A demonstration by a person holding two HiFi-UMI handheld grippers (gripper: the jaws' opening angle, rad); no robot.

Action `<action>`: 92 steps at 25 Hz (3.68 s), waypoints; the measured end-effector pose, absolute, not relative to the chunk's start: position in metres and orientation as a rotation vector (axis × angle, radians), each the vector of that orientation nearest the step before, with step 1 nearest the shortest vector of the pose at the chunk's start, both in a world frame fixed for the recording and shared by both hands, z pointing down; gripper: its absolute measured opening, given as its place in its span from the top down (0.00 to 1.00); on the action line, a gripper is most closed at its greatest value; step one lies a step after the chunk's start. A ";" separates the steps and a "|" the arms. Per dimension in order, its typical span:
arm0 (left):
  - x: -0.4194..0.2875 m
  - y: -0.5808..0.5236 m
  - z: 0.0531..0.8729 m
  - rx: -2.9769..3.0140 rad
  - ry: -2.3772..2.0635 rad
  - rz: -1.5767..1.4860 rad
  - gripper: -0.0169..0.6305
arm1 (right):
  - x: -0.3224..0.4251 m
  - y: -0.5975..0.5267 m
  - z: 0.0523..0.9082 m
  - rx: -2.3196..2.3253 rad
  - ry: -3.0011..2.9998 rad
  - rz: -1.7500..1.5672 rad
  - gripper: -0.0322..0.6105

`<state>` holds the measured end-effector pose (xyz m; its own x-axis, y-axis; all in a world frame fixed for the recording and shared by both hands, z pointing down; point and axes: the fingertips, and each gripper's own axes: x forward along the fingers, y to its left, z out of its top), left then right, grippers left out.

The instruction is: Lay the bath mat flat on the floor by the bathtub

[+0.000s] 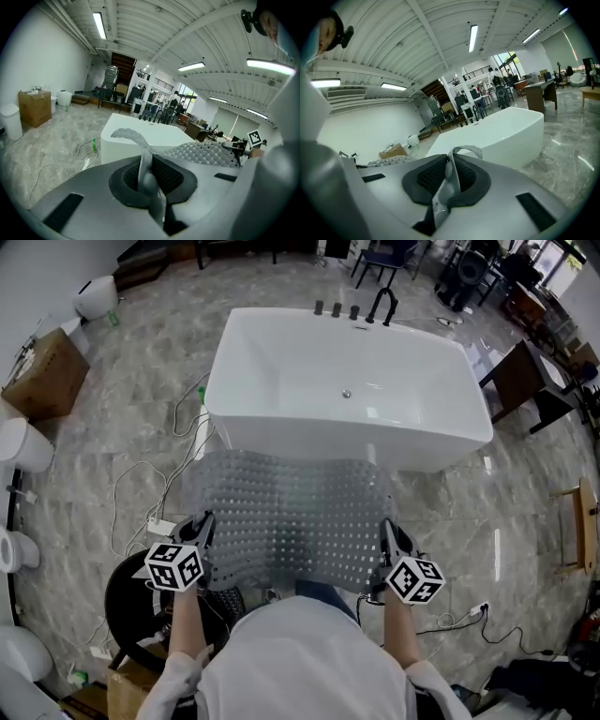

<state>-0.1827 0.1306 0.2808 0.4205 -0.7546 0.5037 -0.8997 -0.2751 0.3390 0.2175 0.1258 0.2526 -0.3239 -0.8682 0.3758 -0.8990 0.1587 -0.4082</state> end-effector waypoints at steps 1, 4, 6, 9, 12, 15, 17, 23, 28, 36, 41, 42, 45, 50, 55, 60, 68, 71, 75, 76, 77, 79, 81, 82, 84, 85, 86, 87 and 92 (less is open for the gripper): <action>-0.183 0.122 0.283 2.094 -1.402 0.331 0.91 | 0.217 0.117 0.255 1.787 -2.353 0.886 0.89; -0.179 0.098 0.288 2.091 -1.428 0.375 0.91 | 0.220 0.090 0.264 1.760 -2.359 0.881 0.89; -0.178 0.084 0.292 2.084 -1.449 0.410 0.91 | 0.221 0.072 0.269 1.736 -2.361 0.886 0.89; -0.173 0.065 0.297 2.070 -1.473 0.432 0.91 | 0.225 0.049 0.281 1.698 -2.356 0.902 0.89; -0.168 0.052 0.304 2.054 -1.490 0.458 0.91 | 0.227 0.030 0.291 1.663 -2.351 0.899 0.89; -0.168 0.041 0.313 2.023 -1.493 0.453 0.91 | 0.224 0.013 0.300 1.635 -2.339 0.899 0.89; -0.171 0.037 0.320 2.002 -1.494 0.455 0.91 | 0.220 0.006 0.306 1.628 -2.327 0.904 0.89; -0.190 0.014 0.346 1.952 -1.496 0.427 0.91 | 0.202 -0.021 0.325 1.632 -2.285 0.874 0.89; -0.202 -0.003 0.371 1.896 -1.491 0.394 0.91 | 0.190 -0.041 0.340 1.654 -2.249 0.846 0.89; -0.213 -0.040 0.421 1.907 -1.467 0.426 0.91 | 0.174 -0.073 0.384 1.672 -2.218 0.850 0.89; -0.224 -0.058 0.463 1.902 -1.480 0.470 0.91 | 0.169 -0.088 0.432 1.669 -2.184 0.823 0.89; -0.226 -0.060 0.473 1.896 -1.482 0.478 0.91 | 0.168 -0.091 0.442 1.664 -2.177 0.816 0.89; -0.231 -0.071 0.506 1.879 -1.492 0.523 0.91 | 0.163 -0.103 0.475 1.647 -2.163 0.780 0.89; -0.238 -0.079 0.565 1.857 -1.489 0.583 0.91 | 0.151 -0.114 0.532 1.612 -2.132 0.739 0.89; -0.247 -0.098 0.630 1.860 -1.482 0.618 0.91 | 0.152 -0.134 0.598 1.636 -2.102 0.807 0.89; -0.252 -0.108 0.687 1.849 -1.475 0.637 0.91 | 0.163 -0.146 0.660 1.631 -2.056 0.821 0.89; -0.253 -0.115 0.782 1.824 -1.471 0.671 0.91 | 0.163 -0.157 0.756 1.559 -1.997 0.772 0.89; -0.253 -0.116 0.815 1.824 -1.472 0.715 0.91 | 0.164 -0.161 0.791 1.540 -1.980 0.779 0.89; -0.258 -0.118 0.855 1.820 -1.472 0.767 0.91 | 0.171 -0.162 0.840 1.524 -1.933 0.796 0.89; -0.259 -0.119 0.865 1.822 -1.466 0.777 0.91 | 0.172 -0.161 0.851 1.519 -1.922 0.797 0.89; -0.259 -0.119 0.874 1.828 -1.457 0.790 0.91 | 0.173 -0.159 0.860 1.515 -1.913 0.798 0.89; -0.259 -0.120 0.891 1.841 -1.444 0.814 0.91 | 0.175 -0.158 0.878 1.504 -1.903 0.801 0.89; -0.258 -0.120 0.907 1.837 -1.437 0.826 0.91 | 0.174 -0.156 0.894 1.487 -1.898 0.793 0.89; -0.258 -0.119 0.915 1.831 -1.434 0.829 0.91 | 0.174 -0.156 0.902 1.478 -1.896 0.788 0.89; -0.257 -0.119 0.930 1.820 -1.431 0.838 0.91 | 0.172 -0.155 0.917 1.464 -1.891 0.782 0.89; -0.256 -0.119 0.936 1.815 -1.429 0.844 0.91 | 0.172 -0.155 0.924 1.460 -1.889 0.781 0.89; -0.256 -0.118 0.942 1.811 -1.428 0.850 0.91 | 0.171 -0.154 0.931 1.458 -1.887 0.781 0.89; -0.257 -0.118 0.948 1.808 -1.428 0.856 0.91 | 0.169 -0.154 0.936 1.456 -1.885 0.782 0.89; -0.264 -0.120 0.972 1.791 -1.447 0.887 0.91 | 0.163 -0.151 0.959 1.463 -1.885 0.794 0.89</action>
